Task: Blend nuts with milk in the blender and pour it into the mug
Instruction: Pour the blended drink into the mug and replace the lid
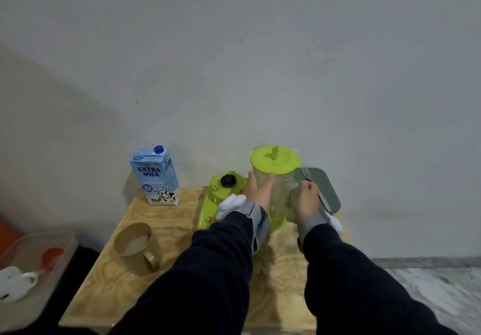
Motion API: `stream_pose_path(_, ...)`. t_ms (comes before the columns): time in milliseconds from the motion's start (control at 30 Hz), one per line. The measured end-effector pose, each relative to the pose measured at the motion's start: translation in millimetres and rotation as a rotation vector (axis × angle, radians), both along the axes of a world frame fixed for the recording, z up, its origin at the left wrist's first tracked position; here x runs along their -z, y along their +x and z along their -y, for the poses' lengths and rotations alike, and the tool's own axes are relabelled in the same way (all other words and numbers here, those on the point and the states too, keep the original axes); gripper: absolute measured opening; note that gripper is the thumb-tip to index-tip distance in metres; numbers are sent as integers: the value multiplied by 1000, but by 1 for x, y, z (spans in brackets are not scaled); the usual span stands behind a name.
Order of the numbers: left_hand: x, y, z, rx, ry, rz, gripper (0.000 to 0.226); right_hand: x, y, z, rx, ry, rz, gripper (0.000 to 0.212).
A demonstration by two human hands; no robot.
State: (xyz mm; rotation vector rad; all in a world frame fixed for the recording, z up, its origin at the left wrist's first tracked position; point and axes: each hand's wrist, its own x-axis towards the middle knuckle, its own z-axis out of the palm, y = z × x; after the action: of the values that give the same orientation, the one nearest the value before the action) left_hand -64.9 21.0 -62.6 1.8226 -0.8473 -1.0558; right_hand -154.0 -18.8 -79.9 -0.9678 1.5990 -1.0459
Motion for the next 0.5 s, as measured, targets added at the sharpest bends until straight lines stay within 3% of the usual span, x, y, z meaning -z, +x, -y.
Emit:
stream_pose_path(133,4,16,-3,30,-27,-8,75,8,3,-3,19,-19,9,31)
stream_pose_path(233,9,30,-11,44,-26,-18,70,9,13,-10,7,24,-16,41)
stream_pose_path(400,18,65,-29,74,60,193,55,10,26,-35,-109,262,-284,66)
stream_pose_path(467,20,84,-40,78,64,238,50,17,39,-44,-245,306,-288,52)
stream_pose_path(500,20,94,-47,84,65,245,49,23,50,-47,-355,320,-364,30)
